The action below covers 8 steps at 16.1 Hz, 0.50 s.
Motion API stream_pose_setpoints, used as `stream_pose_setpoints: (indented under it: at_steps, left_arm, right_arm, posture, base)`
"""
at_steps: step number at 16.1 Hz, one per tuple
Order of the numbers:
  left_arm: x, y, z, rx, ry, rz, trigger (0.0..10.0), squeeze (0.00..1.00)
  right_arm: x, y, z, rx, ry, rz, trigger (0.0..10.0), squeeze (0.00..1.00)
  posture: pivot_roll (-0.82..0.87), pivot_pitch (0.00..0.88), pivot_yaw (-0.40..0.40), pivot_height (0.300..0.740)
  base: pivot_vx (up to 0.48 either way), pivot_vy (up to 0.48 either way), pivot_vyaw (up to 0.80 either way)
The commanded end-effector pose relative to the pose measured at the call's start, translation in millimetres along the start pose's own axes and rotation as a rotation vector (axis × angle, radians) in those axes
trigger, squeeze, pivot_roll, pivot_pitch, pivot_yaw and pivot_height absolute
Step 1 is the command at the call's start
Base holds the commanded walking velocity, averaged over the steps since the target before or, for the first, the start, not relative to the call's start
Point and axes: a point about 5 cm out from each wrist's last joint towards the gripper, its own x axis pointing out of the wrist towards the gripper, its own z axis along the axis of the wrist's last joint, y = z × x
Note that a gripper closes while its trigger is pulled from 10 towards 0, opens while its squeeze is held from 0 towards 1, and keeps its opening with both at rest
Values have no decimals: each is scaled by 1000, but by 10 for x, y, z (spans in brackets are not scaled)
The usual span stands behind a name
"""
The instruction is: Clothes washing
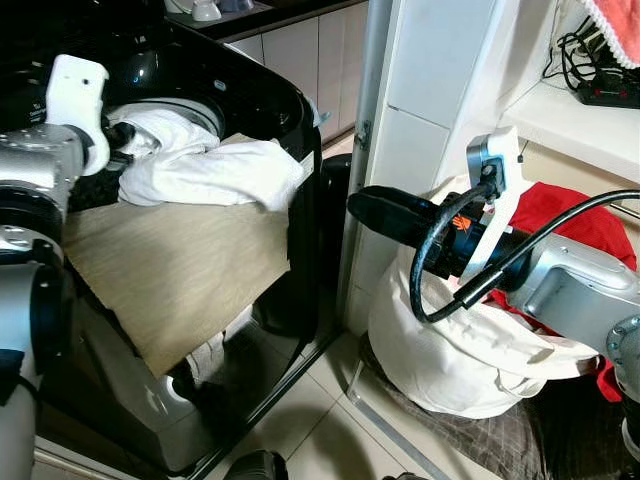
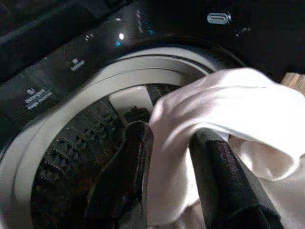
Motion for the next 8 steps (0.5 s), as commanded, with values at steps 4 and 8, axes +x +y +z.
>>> stream_pose_setpoints:
  at_steps: [4,8]
  left_arm:
    - [-81,118,365,19,-162,84,10000,1000]
    - [-118,-138,617,57,-309,-185,10000,0]
  right_arm:
    - [1,-75,47,-18,-16,-49,10000,0]
    - [0,-79,48,-24,-16,-48,10000,0]
  posture:
    - [-137,0,41,740]
    - [-137,0,39,740]
  base:
    - [0,0,0]
    - [0,0,0]
